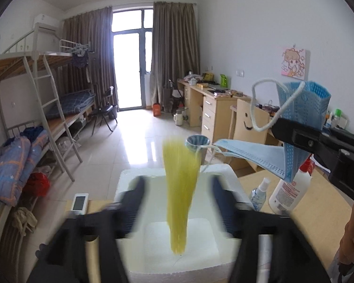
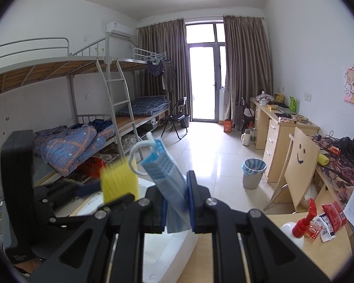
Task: Organize soft objects
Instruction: 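Lower the yellow sleeve into the white foam box and open the left gripper, then lower the blue mask into the white foam box and open the right gripper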
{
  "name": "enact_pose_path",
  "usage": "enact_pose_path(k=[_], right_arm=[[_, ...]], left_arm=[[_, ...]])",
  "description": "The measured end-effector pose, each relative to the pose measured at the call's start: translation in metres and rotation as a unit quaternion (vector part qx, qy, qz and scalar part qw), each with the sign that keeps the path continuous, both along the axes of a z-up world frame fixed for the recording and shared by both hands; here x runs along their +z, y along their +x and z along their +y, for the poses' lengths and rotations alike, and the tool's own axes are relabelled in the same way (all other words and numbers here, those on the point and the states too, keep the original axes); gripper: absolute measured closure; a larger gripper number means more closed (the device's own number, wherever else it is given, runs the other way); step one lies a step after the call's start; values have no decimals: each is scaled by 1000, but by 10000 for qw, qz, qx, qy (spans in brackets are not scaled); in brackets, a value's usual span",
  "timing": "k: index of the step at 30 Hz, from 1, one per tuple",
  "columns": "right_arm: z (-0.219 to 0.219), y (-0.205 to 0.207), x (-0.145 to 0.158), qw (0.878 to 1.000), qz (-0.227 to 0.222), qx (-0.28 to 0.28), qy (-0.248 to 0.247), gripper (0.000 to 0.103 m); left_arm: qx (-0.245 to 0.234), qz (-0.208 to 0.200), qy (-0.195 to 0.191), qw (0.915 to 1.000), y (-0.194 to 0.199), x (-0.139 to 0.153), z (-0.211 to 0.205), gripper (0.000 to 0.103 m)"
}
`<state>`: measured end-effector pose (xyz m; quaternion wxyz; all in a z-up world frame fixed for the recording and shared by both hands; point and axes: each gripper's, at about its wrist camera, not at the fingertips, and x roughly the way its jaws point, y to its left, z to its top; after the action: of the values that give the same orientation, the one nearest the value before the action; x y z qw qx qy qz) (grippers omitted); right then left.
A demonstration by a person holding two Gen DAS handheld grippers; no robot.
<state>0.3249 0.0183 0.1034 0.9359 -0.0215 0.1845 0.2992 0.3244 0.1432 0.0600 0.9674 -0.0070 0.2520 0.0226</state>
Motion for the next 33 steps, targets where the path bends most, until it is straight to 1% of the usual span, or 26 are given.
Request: enact_pose_path(k=[1, 4, 6, 9, 11, 14, 20, 24, 28, 30, 32, 33], right_arm=[[0, 1, 0, 10000, 4, -2, -7, 85], [-1, 1, 0, 10000, 7, -21, 8, 85], [-1, 2, 0, 10000, 21, 22, 21, 85], [2, 3, -3, 9999, 62, 128, 48, 85], [6, 2, -5, 9997, 79, 206, 60, 85], [13, 1, -8, 9991, 99, 393, 88, 85], [28, 1, -18, 9969, 248, 745, 42, 85], [32, 5, -24, 9966, 345, 747, 13, 85], [34, 8, -28, 9961, 470, 740, 18, 84], [35, 8, -27, 9967, 434, 691, -23, 76], [36, 5, -27, 9967, 422, 698, -29, 55], [36, 4, -26, 9964, 435, 730, -1, 50]], left_arm=[[43, -39, 5, 10000, -1, 0, 1, 8], [221, -252, 108, 9994, -7, 7, 3, 1], [369, -318, 147, 9987, -11, 11, 4, 1], [586, -481, 9, 9971, -19, 19, 14, 1], [833, -612, -30, 9946, -26, 26, 21, 1], [1171, -760, 141, 9901, -37, 35, 26, 1], [1599, -1005, 55, 9820, -55, 48, 49, 1], [1714, -1063, 10, 9795, -58, 48, 57, 1], [1693, -1040, -7, 9801, -57, 46, 55, 1], [1672, -1026, 13, 9806, -58, 44, 54, 1], [1665, -1014, -2, 9808, -59, 43, 54, 1], [1657, -1012, -7, 9810, -59, 43, 53, 1]])
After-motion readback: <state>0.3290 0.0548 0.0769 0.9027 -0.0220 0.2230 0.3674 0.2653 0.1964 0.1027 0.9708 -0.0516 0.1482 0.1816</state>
